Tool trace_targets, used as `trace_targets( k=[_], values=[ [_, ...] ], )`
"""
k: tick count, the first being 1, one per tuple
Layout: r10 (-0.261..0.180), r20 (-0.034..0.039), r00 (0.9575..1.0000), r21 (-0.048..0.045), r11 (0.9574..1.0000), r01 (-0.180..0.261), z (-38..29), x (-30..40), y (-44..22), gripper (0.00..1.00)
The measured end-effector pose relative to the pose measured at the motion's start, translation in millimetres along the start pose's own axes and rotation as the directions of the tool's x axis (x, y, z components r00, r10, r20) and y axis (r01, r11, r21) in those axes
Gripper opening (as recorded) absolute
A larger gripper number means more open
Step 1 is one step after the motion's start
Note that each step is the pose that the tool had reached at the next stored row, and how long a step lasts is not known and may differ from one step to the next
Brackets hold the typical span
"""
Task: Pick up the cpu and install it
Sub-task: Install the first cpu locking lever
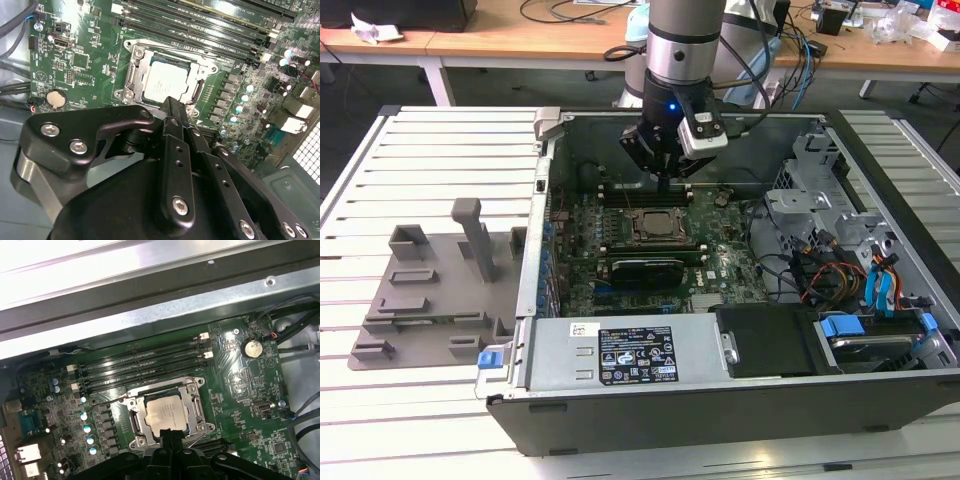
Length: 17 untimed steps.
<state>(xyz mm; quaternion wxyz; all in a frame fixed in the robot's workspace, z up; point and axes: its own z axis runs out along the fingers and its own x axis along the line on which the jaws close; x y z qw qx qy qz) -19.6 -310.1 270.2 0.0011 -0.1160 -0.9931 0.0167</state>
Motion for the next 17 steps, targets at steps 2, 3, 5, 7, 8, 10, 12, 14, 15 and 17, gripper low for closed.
trace_targets(
  k=[2, 3, 5, 7, 8, 10, 12, 14, 15, 17],
  values=[
    [-0.021, 0.0007, 0.9998, 0.0000, 0.9998, 0.021, 0.0, -0.1, 0.0, 0.11],
    [-0.029, 0.0010, 0.9996, -0.0001, 0.9996, 0.029, 0.0, -0.1, 0.0, 0.11],
    [-0.043, 0.0015, 0.9991, 0.0000, 0.9991, 0.043, 0.0, -0.3, 0.0, 0.11],
    [-0.066, 0.0023, 0.9978, -0.0001, 0.9978, 0.066, 0.0, -0.5, 0.1, 0.11],
    [-0.072, 0.0024, 0.9974, -0.0001, 0.9974, 0.072, 0.0, -0.6, 0.1, 0.11],
    [-0.086, 0.0029, 0.9963, 0.0000, 0.9963, 0.086, 0.0, -0.7, 0.2, 0.11],
    [-0.106, 0.0036, 0.9944, 0.0000, 0.9944, 0.106, 0.0, -0.9, 0.2, 0.11],
    [-0.120, 0.0041, 0.9927, 0.0000, 0.9927, 0.120, 0.0, -1.0, 0.2, 0.11],
    [-0.129, 0.0044, 0.9916, 0.0001, 0.9916, 0.129, 0.0, -1.1, 0.3, 0.11],
    [-0.151, 0.0052, 0.9885, 0.0001, 0.9885, 0.151, 0.0, -1.2, 0.3, 0.11]
  ],
)
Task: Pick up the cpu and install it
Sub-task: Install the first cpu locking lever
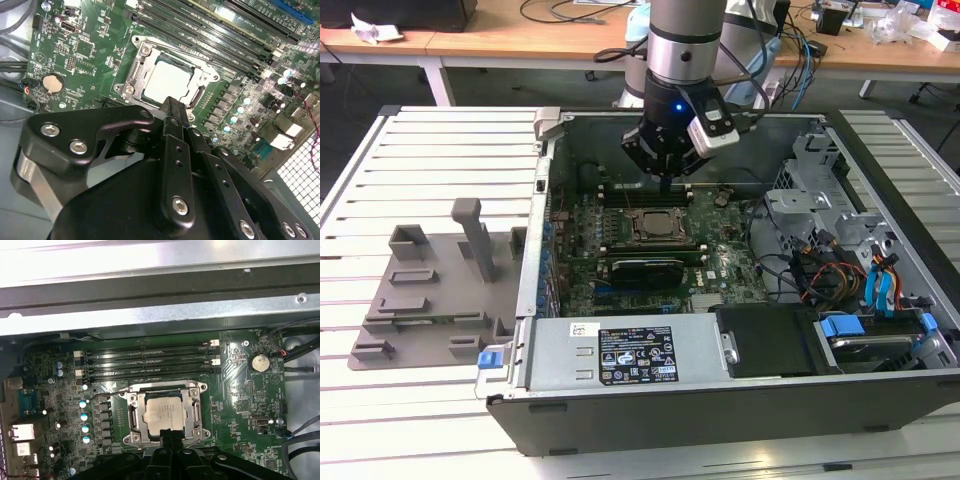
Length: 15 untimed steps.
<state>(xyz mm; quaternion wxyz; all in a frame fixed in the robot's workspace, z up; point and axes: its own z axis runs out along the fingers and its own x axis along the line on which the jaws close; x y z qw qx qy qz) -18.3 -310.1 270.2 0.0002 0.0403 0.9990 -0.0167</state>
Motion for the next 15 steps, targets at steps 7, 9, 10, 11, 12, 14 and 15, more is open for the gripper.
trace_targets(
  k=[7, 9, 10, 11, 12, 14, 15],
  values=[
    [-0.065, 0.0021, 0.9979, -0.0001, 0.9979, 0.065, 0.0, -0.2, 0.0, 0.11],
    [-0.082, 0.0026, 0.9966, -0.0124, 0.9965, 0.082, -0.1, -0.2, 0.0, 0.11],
    [-0.083, 0.0027, 0.9965, -0.0308, 0.9961, 0.083, 0.0, -0.2, 0.0, 0.11],
    [-0.090, 0.0030, 0.9959, -0.0309, 0.9955, 0.090, 0.0, -0.2, 0.0, 0.11],
    [-0.100, 0.0033, 0.9950, -0.0309, 0.9945, 0.100, 0.0, -0.2, 0.0, 0.11],
    [-0.123, 0.0040, 0.9924, -0.0285, 0.9920, 0.123, 0.0, -0.3, 0.0, 0.11],
    [-0.123, 0.0039, 0.9924, -0.0270, 0.9920, 0.123, -0.1, -0.2, -0.1, 0.11]
  ],
)
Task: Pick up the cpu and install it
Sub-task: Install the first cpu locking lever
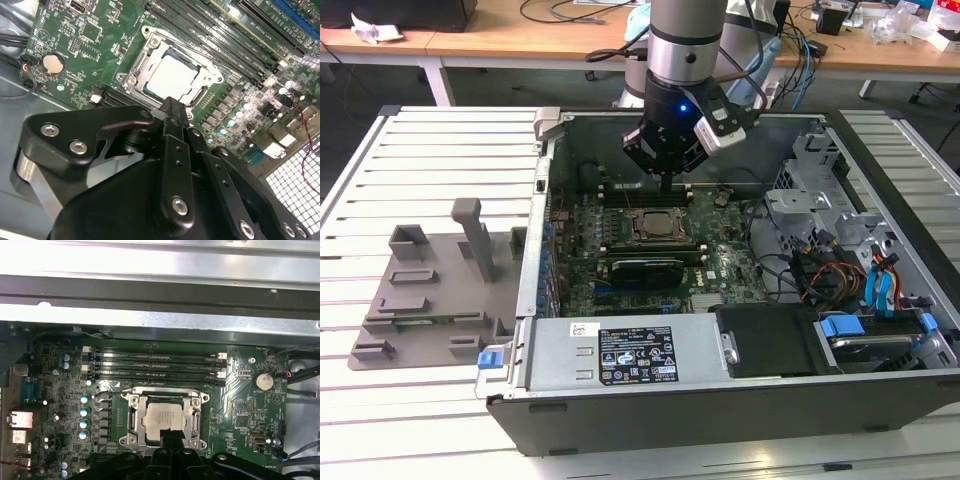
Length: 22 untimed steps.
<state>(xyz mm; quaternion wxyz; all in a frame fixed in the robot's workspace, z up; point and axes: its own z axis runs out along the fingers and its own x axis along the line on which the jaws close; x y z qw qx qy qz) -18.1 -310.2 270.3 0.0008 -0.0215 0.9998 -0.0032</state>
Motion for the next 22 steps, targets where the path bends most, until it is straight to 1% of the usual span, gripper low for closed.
trace_targets(
  k=[5, 11, 13, 14, 22],
  values=[
    [0.000, -0.0001, 1.0000, 0.0016, 1.0000, 0.000, 0.1, 0.2, 0.1, 0.11],
    [0.000, 0.0000, 1.0000, 0.0016, 1.0000, 0.000, 0.1, 9.2, 0.5, 0.11],
    [0.000, 0.0000, 1.0000, 0.0016, 1.0000, 0.000, 0.1, 14.1, 0.7, 0.11],
    [0.000, 0.0000, 1.0000, 0.0016, 1.0000, 0.000, 0.0, 15.5, 0.8, 0.11],
    [0.000, -0.0001, 1.0000, 0.0017, 1.0000, 0.000, 0.0, 21.6, 1.0, 0.11]
  ],
)
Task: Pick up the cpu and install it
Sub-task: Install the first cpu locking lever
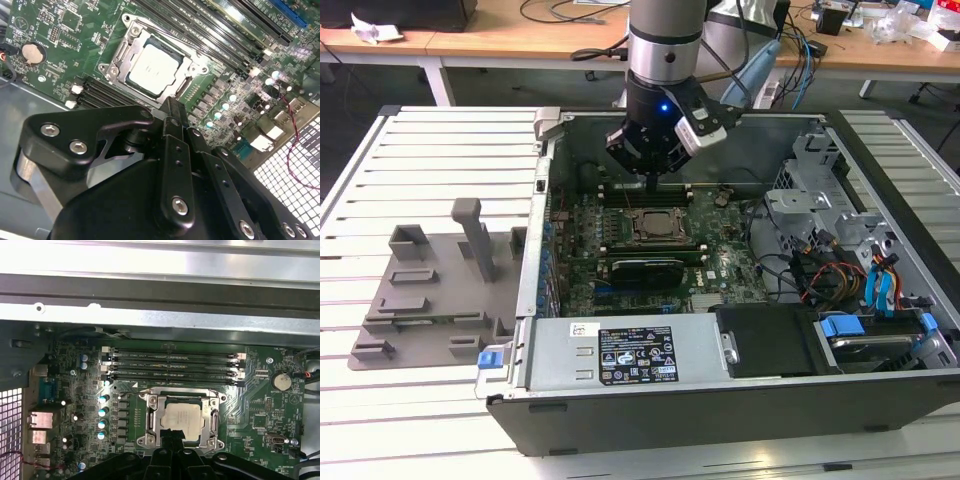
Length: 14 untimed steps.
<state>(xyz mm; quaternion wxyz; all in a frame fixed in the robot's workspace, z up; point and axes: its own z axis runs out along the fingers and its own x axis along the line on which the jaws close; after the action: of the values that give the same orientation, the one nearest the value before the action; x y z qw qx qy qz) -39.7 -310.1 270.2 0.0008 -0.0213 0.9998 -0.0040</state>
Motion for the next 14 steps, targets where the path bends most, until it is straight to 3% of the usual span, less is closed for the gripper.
trace_targets(
  k=[4, 14],
  values=[
    [0.000, 0.0001, 1.0000, -0.0001, 1.0000, 0.000, 0.0, 2.5, 0.1, 0.11],
    [0.000, 0.0000, 1.0000, 0.0000, 1.0000, 0.000, 0.0, 18.8, 1.2, 0.11]
  ],
)
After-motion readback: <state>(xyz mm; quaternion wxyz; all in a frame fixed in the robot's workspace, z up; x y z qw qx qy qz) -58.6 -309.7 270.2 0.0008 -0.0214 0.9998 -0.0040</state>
